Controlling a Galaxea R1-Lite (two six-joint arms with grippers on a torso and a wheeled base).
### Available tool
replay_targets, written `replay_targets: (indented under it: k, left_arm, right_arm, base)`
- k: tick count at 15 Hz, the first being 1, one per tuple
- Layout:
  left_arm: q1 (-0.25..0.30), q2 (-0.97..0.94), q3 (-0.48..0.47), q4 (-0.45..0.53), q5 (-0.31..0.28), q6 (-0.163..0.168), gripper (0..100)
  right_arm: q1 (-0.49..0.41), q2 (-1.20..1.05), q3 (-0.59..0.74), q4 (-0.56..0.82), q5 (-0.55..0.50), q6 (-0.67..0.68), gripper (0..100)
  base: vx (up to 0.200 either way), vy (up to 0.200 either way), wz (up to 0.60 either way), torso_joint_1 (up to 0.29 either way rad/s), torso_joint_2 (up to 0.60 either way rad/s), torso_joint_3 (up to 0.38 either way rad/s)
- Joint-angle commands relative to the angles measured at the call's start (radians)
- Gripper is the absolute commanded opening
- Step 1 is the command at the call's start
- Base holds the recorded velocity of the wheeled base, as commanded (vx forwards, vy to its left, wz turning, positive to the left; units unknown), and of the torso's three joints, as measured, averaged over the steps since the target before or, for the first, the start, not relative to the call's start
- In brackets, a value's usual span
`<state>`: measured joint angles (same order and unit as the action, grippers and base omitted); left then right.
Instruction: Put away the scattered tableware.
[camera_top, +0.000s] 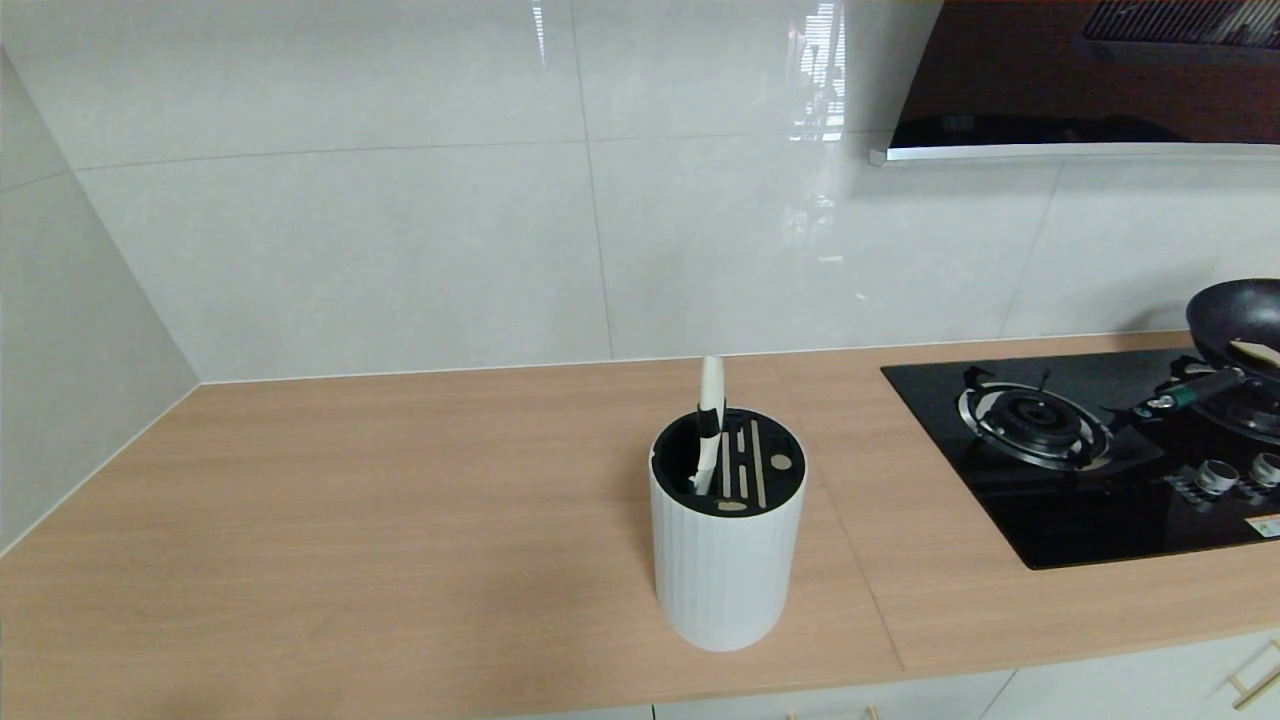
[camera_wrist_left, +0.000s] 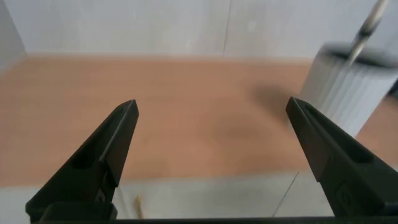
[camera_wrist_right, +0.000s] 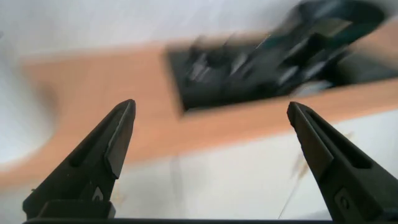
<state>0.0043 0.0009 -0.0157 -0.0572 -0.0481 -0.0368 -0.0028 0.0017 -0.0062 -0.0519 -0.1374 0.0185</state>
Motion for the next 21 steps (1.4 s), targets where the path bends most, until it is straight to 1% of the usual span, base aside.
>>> replay_targets:
  k: [1, 2, 3, 4, 5, 6, 7, 8, 10, 11, 12, 14, 15, 17, 18, 19, 21]
  left_arm:
    - [0.000, 0.001, 0.016, 0.000, 0.001, 0.038, 100]
    - [0.000, 0.001, 0.016, 0.005, 0.001, 0.060, 100]
    - [0.000, 0.001, 0.016, 0.005, 0.001, 0.074, 100]
    - [0.000, 0.001, 0.014, 0.014, 0.014, 0.103, 100]
    - [-0.001, 0.001, 0.013, 0.071, 0.062, 0.104, 100]
    - [0.000, 0.001, 0.013, 0.054, 0.059, 0.044, 100]
    - [0.000, 0.001, 0.014, 0.057, 0.059, 0.037, 100]
    - [0.000, 0.001, 0.014, 0.059, 0.059, 0.046, 100]
    - [0.000, 0.001, 0.013, 0.057, 0.059, 0.041, 100]
    - [0.000, 0.001, 0.014, 0.057, 0.059, 0.040, 100]
    - [0.000, 0.001, 0.014, 0.057, 0.059, 0.040, 100]
    - [0.000, 0.001, 0.014, 0.057, 0.059, 0.040, 100]
    - [0.000, 0.001, 0.014, 0.057, 0.059, 0.041, 100]
    - [0.000, 0.001, 0.013, 0.059, 0.059, 0.041, 100]
    - [0.000, 0.001, 0.013, 0.059, 0.059, 0.041, 100]
    - [0.000, 0.001, 0.014, 0.059, 0.057, 0.041, 100]
    - [0.000, 0.001, 0.013, 0.059, 0.057, 0.041, 100]
  right_arm:
    - [0.000, 0.000, 0.005, 0.000, 0.009, 0.001, 100]
    - [0.000, 0.000, 0.005, 0.000, 0.033, -0.014, 100]
    - [0.000, 0.000, 0.005, 0.001, 0.111, -0.066, 100]
    - [0.000, 0.000, 0.003, 0.007, 0.187, -0.104, 100]
    - [0.000, 0.000, 0.000, 0.021, 0.190, -0.115, 100]
    - [0.000, 0.000, 0.000, 0.024, 0.185, -0.107, 100]
    - [0.000, 0.000, 0.000, 0.023, 0.165, -0.094, 100]
    - [0.000, 0.001, 0.000, 0.021, 0.141, -0.088, 100]
    - [-0.002, 0.001, 0.000, 0.018, 0.088, -0.061, 100]
    - [-0.002, 0.001, 0.002, 0.015, -0.040, -0.029, 100]
    - [-0.002, 0.001, 0.002, 0.015, -0.054, 0.004, 100]
    - [0.000, 0.001, 0.000, 0.024, -0.025, -0.012, 100]
    - [0.000, 0.001, 0.000, 0.029, 0.041, -0.088, 100]
    - [0.000, 0.001, 0.000, 0.029, 0.087, -0.138, 100]
    - [0.000, 0.001, -0.001, 0.027, 0.076, -0.132, 100]
    - [0.000, 0.000, 0.005, 0.009, 0.088, -0.124, 100]
    - [0.000, 0.000, 0.006, 0.053, 0.098, -0.038, 100]
  base:
    - [0.000, 0.000, 0.00, 0.000, 0.00, 0.000]
    - [0.000, 0.000, 0.00, 0.000, 0.00, 0.000]
    - [0.000, 0.000, 0.00, 0.000, 0.00, 0.000]
    - [0.000, 0.000, 0.00, 0.000, 0.00, 0.000]
    - [0.000, 0.000, 0.00, 0.000, 0.00, 0.000]
    - [0.000, 0.000, 0.00, 0.000, 0.00, 0.000]
    - [0.000, 0.000, 0.00, 0.000, 0.00, 0.000]
    - [0.000, 0.000, 0.00, 0.000, 0.00, 0.000]
    - [0.000, 0.000, 0.00, 0.000, 0.00, 0.000]
    - [0.000, 0.000, 0.00, 0.000, 0.00, 0.000]
    - [0.000, 0.000, 0.00, 0.000, 0.00, 0.000]
    - [0.000, 0.000, 0.00, 0.000, 0.00, 0.000]
    - [0.000, 0.000, 0.00, 0.000, 0.00, 0.000]
    - [0.000, 0.000, 0.00, 0.000, 0.00, 0.000]
    - [0.000, 0.000, 0.00, 0.000, 0.00, 0.000]
    - [0.000, 0.000, 0.00, 0.000, 0.00, 0.000]
    - [0.000, 0.000, 0.00, 0.000, 0.00, 0.000]
